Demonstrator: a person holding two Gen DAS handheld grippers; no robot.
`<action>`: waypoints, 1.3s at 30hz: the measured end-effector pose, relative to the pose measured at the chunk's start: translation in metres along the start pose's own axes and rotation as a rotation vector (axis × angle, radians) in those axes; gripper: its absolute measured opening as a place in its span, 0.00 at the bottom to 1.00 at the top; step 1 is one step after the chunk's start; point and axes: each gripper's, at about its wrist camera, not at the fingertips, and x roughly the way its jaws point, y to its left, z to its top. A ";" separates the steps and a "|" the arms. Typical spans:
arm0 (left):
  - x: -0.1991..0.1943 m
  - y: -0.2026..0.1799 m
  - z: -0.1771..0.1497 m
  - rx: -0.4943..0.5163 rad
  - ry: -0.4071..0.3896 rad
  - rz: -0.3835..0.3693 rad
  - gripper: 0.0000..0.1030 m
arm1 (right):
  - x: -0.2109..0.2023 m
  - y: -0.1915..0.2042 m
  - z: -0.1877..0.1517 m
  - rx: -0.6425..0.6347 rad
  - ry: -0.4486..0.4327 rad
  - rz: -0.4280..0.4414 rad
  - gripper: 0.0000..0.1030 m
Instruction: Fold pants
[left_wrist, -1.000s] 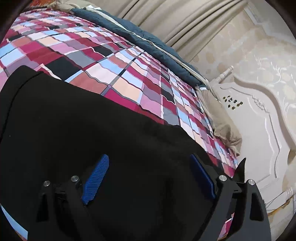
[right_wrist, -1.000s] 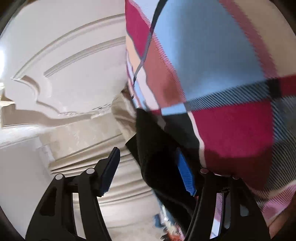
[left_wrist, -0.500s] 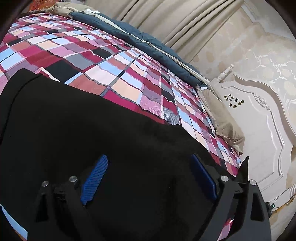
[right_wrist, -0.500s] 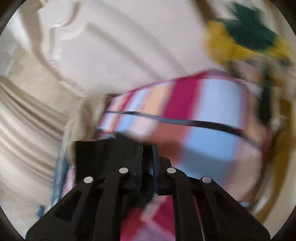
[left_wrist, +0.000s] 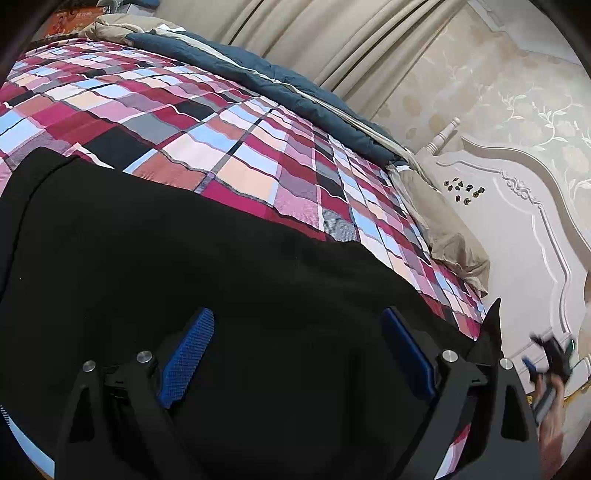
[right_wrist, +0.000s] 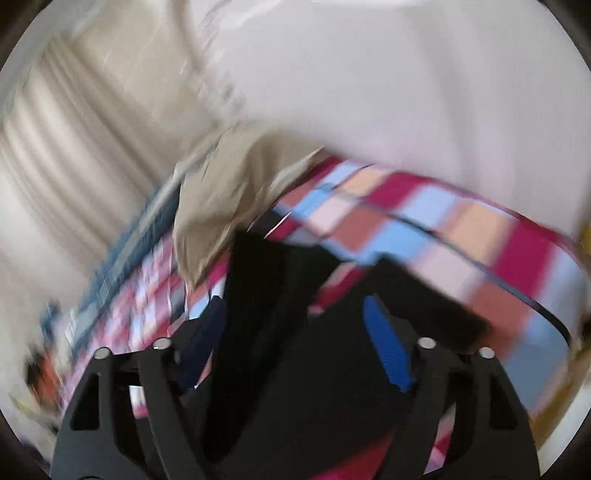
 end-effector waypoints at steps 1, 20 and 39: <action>0.000 0.000 0.000 0.003 0.002 0.000 0.88 | 0.022 0.021 0.008 -0.049 0.035 -0.026 0.76; -0.020 -0.172 -0.076 -0.100 0.096 -0.387 0.88 | 0.121 0.056 0.008 -0.193 0.249 -0.182 0.15; 0.086 -0.226 -0.142 -0.297 0.213 -0.352 0.88 | 0.089 0.034 0.008 -0.150 0.246 -0.058 0.08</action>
